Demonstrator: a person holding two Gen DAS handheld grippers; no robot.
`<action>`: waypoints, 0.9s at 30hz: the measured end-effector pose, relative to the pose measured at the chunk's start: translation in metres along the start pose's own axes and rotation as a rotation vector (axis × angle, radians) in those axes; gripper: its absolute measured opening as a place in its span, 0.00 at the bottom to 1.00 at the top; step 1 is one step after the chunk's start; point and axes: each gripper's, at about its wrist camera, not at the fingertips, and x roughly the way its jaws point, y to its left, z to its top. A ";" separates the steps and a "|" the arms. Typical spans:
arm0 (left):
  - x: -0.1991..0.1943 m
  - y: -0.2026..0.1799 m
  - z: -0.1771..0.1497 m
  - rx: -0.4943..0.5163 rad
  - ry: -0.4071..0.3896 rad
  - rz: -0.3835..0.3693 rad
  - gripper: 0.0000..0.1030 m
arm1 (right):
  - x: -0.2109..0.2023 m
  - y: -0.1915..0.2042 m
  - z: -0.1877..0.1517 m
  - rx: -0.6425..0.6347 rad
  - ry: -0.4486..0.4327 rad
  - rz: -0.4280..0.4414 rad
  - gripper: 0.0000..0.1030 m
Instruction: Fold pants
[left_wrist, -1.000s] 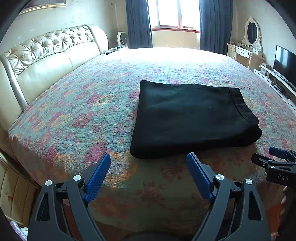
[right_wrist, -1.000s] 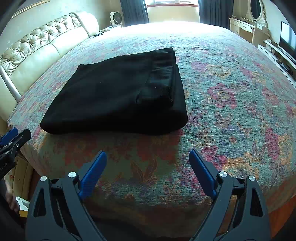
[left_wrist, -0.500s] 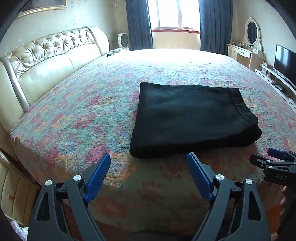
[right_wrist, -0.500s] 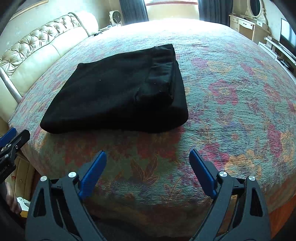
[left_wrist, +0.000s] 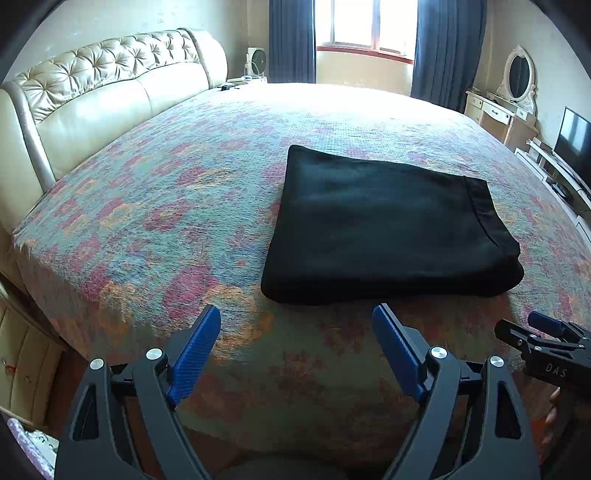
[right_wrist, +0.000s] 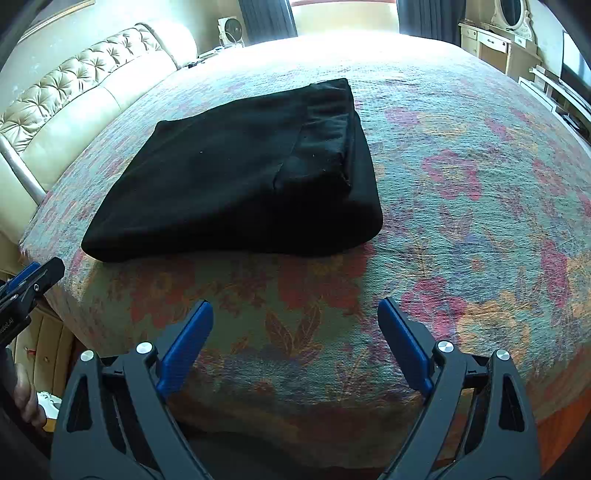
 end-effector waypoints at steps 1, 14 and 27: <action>0.000 -0.001 0.000 0.005 0.000 0.000 0.81 | 0.000 0.000 0.000 0.002 0.001 0.000 0.88; 0.000 -0.004 0.000 0.024 0.004 -0.017 0.81 | 0.002 0.002 -0.002 0.004 0.009 0.002 0.88; -0.012 -0.021 0.006 0.131 -0.024 0.018 0.88 | 0.001 0.006 -0.005 0.001 0.011 0.013 0.88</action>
